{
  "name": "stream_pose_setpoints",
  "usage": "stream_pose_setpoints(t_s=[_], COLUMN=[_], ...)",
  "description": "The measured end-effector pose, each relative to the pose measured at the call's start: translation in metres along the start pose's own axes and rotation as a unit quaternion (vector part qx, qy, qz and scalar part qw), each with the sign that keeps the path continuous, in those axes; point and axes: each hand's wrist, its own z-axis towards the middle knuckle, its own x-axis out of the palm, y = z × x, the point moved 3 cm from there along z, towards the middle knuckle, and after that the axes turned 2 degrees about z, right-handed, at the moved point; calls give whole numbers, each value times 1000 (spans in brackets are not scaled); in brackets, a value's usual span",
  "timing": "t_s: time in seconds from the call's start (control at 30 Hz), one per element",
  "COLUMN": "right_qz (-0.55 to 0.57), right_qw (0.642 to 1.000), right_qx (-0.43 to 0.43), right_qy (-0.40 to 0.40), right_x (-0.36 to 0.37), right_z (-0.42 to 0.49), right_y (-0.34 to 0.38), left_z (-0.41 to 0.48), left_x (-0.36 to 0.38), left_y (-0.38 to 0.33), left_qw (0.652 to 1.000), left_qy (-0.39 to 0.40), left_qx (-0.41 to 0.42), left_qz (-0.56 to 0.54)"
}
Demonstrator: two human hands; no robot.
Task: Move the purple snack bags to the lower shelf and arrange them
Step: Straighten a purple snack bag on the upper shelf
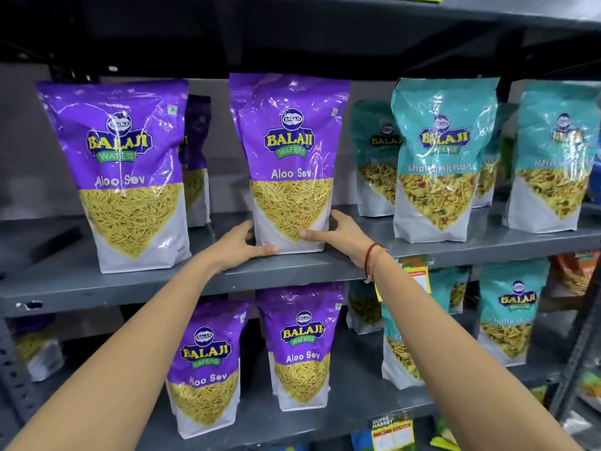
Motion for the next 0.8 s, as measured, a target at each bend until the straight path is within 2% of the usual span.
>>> stream_pose_setpoints(t_s=[0.17,0.8], right_qz=[-48,-95], right_qw=[999,995], right_qx=[-13,11], right_qy=[23,37], right_x=[-5,-6], right_z=[-7,-4], right_y=[-1,0], left_z=[-3,-2], left_x=[1,0], left_y=[-3,-4], left_qw=[1000,999], left_qy=[-8,-42], left_qx=[4,10], left_qz=[0,31])
